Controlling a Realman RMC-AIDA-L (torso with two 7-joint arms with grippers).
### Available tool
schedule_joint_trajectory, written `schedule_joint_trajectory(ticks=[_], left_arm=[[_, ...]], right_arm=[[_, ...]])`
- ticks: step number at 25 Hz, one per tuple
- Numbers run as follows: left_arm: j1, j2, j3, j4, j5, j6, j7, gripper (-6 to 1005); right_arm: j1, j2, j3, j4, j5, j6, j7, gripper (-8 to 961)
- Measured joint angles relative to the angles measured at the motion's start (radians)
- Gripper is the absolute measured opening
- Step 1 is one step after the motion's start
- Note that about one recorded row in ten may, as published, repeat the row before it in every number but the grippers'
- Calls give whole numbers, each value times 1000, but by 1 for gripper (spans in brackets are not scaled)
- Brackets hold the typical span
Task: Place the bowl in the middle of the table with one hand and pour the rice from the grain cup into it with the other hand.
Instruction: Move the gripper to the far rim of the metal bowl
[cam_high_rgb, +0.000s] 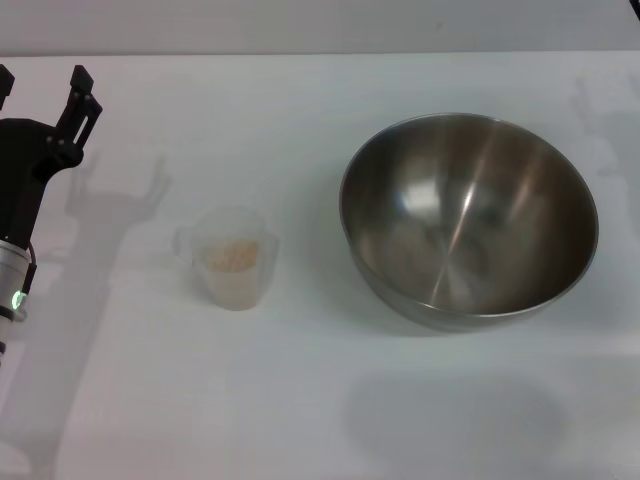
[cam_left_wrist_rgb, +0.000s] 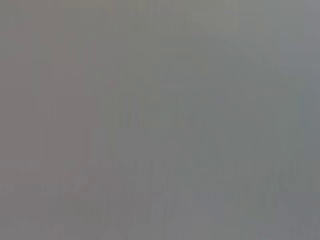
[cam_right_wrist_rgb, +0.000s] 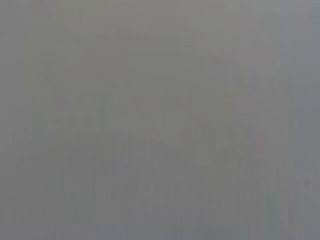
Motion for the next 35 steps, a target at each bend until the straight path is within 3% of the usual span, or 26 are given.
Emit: schedule_joint_trajectory(ticks=[13,35], left_arm=[[4,3,0,7,2,25,2,870],[-11,2,-2,14,-2,27,56,869]], right_arm=[[-6,2,-2,3,-3,-31,-150,760],[-5,3,-4,0,-6,-46,-156,739]])
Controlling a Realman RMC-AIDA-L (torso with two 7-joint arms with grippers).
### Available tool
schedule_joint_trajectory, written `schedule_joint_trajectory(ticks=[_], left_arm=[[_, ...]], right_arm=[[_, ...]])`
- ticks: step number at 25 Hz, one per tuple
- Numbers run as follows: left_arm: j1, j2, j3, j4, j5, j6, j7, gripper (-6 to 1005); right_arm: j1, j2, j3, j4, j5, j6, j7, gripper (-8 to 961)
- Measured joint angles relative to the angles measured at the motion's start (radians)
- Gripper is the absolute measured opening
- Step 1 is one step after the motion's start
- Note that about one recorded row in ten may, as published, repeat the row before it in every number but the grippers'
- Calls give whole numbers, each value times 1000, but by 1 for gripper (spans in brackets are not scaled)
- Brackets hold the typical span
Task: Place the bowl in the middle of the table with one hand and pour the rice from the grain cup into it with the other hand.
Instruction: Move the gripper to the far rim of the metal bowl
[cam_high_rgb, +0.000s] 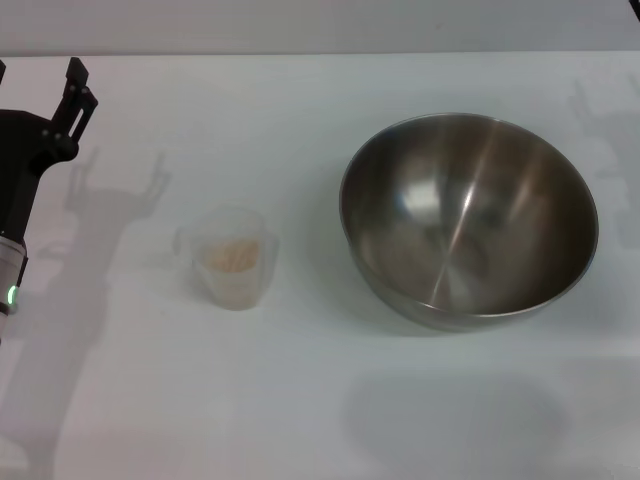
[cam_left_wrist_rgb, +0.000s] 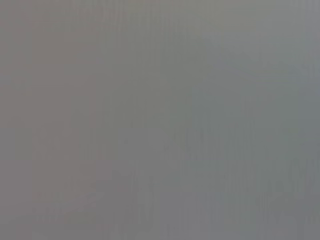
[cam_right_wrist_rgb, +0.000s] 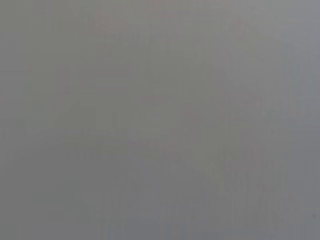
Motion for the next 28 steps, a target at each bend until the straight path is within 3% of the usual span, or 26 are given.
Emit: schedule_joint_trajectory(ticks=[23,28], left_arm=[[-8,-1,-3,5,-2,-1,1,868],[-5,-1,-3,4,-1,-1,-1,867]], right_arm=[[6,-2,-7,-8,-5,-2,-110,716],[-2,-2,-22,-109,-7,91,-55,712]])
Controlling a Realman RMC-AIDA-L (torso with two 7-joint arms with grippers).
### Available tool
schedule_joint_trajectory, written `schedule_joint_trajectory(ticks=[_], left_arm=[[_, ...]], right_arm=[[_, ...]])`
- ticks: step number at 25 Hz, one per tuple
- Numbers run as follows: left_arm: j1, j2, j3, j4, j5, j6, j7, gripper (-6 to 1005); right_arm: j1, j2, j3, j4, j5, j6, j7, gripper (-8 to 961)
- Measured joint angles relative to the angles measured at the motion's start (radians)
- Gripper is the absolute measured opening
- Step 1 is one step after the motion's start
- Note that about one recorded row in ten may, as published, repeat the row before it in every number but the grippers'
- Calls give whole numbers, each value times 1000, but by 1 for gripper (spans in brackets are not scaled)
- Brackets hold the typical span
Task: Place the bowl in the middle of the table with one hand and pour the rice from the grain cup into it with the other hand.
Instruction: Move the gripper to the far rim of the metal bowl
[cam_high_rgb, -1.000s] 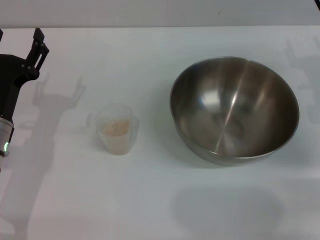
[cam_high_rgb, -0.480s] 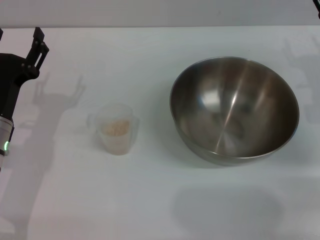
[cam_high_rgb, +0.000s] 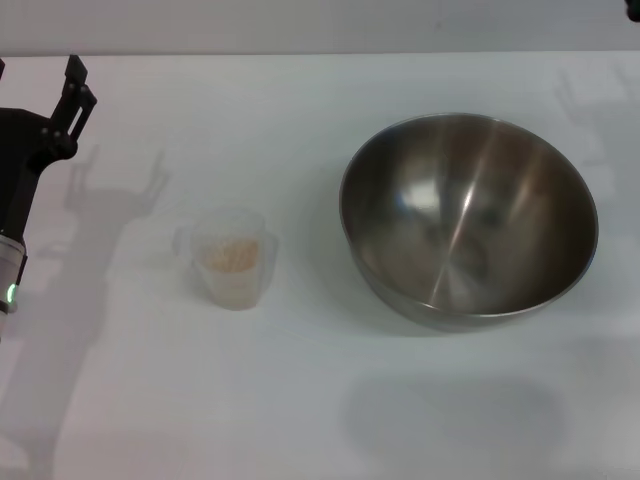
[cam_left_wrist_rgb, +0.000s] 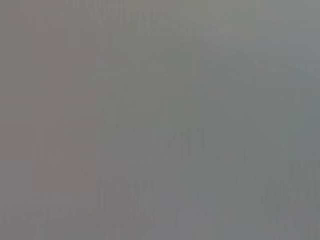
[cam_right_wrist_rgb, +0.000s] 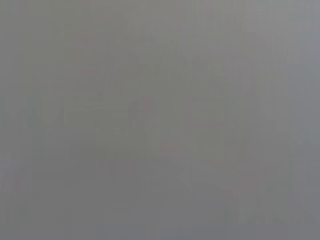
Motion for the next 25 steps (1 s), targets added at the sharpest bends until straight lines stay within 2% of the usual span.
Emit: schedule_joint_trajectory(ticks=[5,9,11,14,17,19,22,25], left_arm=[[5,1,0,-1,0,1,-7,867],[7,2,-1,1,0,2,-8,867],[9,2,-7,1,0,2,-9,867],[10,2,-13,1,0,2,-9,867],[11,2,-20,2,1,2,-9,866],[12,2,-27,4,0,2,-9,866],[12,3,-35,7,0,2,-9,866],[12,3,-42,13,0,2,-9,865]], right_arm=[[-82,-7,-93,-338,-20,382,201,707],[-182,-5,-159,-671,-114,754,307,703],[-238,-4,-197,-859,-141,980,326,701],[-274,0,-217,-1131,-119,1368,278,698],[-251,-4,-188,-1307,-8,1755,165,695],[-217,-8,-133,-1381,95,1957,73,693],[-145,-8,-6,-1426,233,2242,-51,690],[-73,-8,104,-1409,272,2437,-145,687]])
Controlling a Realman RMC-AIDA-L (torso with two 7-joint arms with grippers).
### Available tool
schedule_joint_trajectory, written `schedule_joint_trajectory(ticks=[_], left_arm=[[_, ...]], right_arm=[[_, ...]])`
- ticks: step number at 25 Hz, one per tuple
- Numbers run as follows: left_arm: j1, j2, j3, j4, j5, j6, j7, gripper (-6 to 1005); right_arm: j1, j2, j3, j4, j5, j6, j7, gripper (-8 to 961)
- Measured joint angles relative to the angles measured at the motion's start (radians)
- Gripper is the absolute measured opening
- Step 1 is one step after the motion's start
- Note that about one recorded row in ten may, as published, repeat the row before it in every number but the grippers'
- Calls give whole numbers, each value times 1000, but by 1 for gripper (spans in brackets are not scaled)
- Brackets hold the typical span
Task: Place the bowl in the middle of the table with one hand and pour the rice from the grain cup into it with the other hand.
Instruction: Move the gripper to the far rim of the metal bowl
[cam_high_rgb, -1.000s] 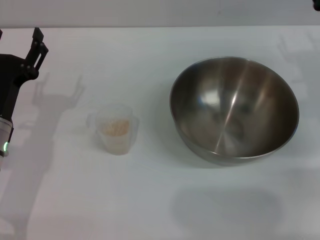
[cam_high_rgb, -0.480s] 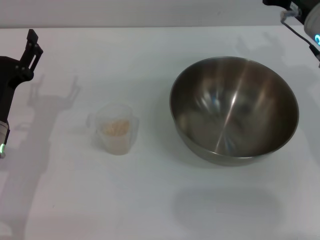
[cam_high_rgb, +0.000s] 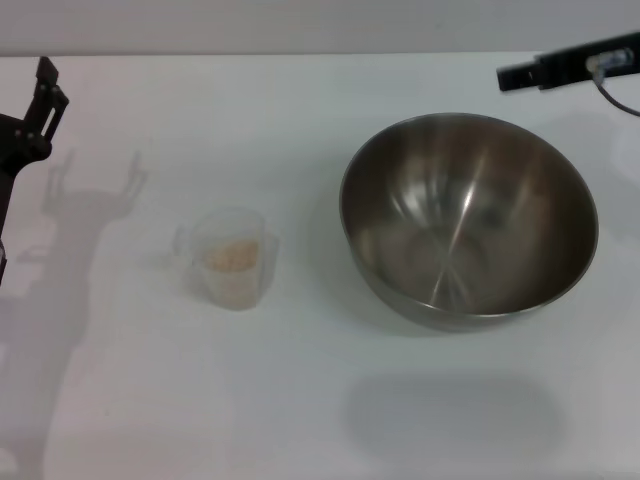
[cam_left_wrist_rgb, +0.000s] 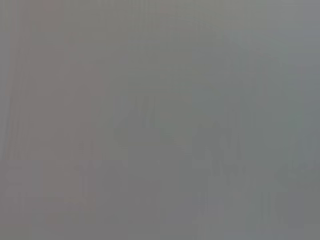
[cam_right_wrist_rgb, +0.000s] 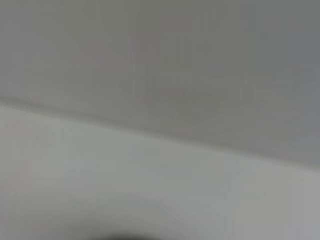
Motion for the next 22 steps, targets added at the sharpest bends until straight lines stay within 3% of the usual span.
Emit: schedule_joint_trajectory(ticks=[4,9,22], left_arm=[[0,1,-6,5,0,-1,0,859],[0,2,-7,13,0,-1,0,857],[-8,0,-19,14,0,6,0,852]], right_arm=[[66,0,115,78,12,135,-130,683],[108,-4,193,170,12,183,-251,678],[168,-2,209,437,3,107,-357,666]])
